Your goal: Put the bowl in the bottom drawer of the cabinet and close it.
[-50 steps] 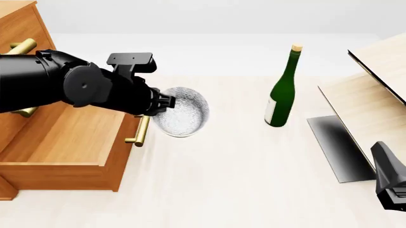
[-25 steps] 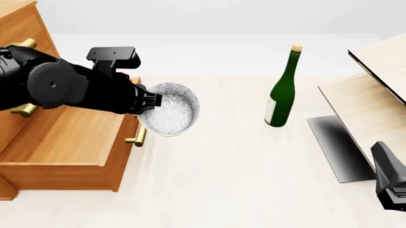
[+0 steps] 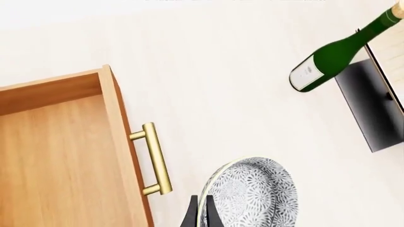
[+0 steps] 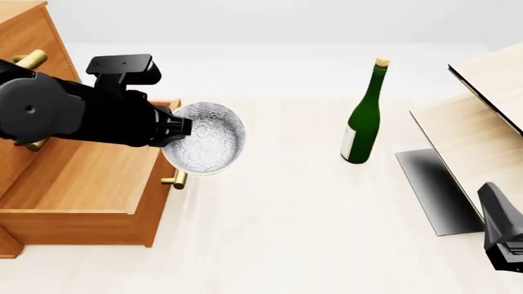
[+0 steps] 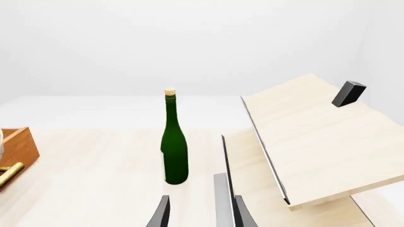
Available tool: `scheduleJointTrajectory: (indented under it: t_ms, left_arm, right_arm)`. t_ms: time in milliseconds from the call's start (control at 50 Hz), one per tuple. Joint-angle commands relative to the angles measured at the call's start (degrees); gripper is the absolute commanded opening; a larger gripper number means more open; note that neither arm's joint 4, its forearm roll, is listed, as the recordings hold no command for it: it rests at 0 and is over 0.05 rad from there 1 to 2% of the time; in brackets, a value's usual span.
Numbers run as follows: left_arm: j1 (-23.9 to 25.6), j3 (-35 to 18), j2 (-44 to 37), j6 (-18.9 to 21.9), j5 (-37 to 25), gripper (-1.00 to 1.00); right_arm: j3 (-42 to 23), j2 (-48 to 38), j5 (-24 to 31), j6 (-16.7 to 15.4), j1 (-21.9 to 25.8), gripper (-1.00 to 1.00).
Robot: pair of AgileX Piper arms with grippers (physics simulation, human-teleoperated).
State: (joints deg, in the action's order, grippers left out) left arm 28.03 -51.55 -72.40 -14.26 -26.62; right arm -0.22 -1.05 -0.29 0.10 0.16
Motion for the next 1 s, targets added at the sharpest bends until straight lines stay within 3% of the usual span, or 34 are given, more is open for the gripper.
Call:
scheduleJointTrajectory:
  t_ms: [20, 540, 1000]
  left_arm:
    - [-1.3, 1.1, 1.7, -0.1, -0.9, -1.0]
    - [-3.9, 1.7, 5.7, 0.0, -2.9, -1.0]
    - [-9.1, 2.4, 9.4, 1.1, -4.1, -1.0]
  right_arm:
    - [0.0, 0.0, 0.0, 0.0, 0.0, 1.0]
    - [0.0, 0.0, 0.0, 0.0, 0.0, 1.0]
    - [0.0, 0.0, 0.0, 0.0, 0.0, 1.0]
